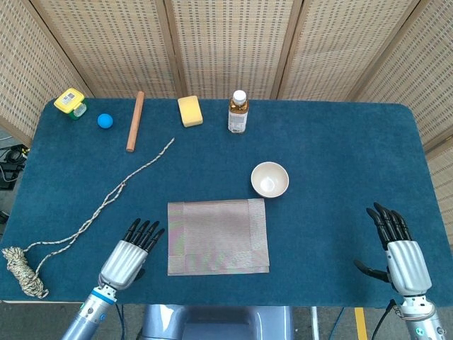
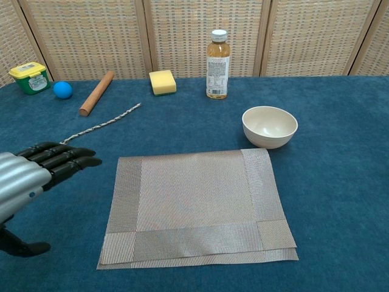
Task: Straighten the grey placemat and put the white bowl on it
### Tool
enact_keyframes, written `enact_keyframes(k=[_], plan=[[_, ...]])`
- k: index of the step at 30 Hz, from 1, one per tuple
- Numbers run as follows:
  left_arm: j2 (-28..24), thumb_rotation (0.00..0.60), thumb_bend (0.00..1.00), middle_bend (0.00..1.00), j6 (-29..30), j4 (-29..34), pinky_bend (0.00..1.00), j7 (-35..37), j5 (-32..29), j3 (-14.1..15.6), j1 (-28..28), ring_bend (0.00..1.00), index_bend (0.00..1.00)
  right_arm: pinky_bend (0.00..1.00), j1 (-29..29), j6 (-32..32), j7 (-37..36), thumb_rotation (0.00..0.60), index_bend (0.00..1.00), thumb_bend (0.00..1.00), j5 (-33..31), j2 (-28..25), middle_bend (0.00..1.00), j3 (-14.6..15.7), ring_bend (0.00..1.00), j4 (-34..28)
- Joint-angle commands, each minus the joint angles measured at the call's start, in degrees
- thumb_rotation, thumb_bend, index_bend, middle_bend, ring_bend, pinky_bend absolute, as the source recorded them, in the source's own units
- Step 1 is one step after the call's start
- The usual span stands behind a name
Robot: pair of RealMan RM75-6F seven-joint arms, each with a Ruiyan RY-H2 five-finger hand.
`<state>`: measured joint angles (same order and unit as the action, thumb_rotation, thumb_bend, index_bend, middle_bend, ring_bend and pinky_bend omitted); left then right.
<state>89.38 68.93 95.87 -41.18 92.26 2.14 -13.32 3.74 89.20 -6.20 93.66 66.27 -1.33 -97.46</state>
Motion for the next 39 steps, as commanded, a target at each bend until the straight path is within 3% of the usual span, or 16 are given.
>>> enact_keyframes(k=[1,23,39], plan=[[2.36,0.600,0.04,0.00,-1.77,-1.37,0.00,-1.68,-1.14,0.08,-1.06,0.00,0.00,0.00,0.01,-0.04,-0.47,0.600,0.00,0.13,-0.17,-0.14,0.00,-0.09,0.00,0.05],[7.21,0.600,0.20,0.00,-4.41,-4.58,0.00,-2.86,-4.87,0.59,-3.44,0.00,0.01,0.00,-0.07,0.64,-2.15,0.600,0.00,0.13,0.16,-0.12,0.00,-0.36,0.00,0.40],[8.72,0.600,0.21,0.00,-4.71,-4.76,0.00,-3.69,-6.15,1.09,-4.53,0.00,0.02,0.00,-0.05,0.35,-2.43,0.600,0.00,0.13,-0.19,-0.31,0.00,-0.41,0.00,0.24]])
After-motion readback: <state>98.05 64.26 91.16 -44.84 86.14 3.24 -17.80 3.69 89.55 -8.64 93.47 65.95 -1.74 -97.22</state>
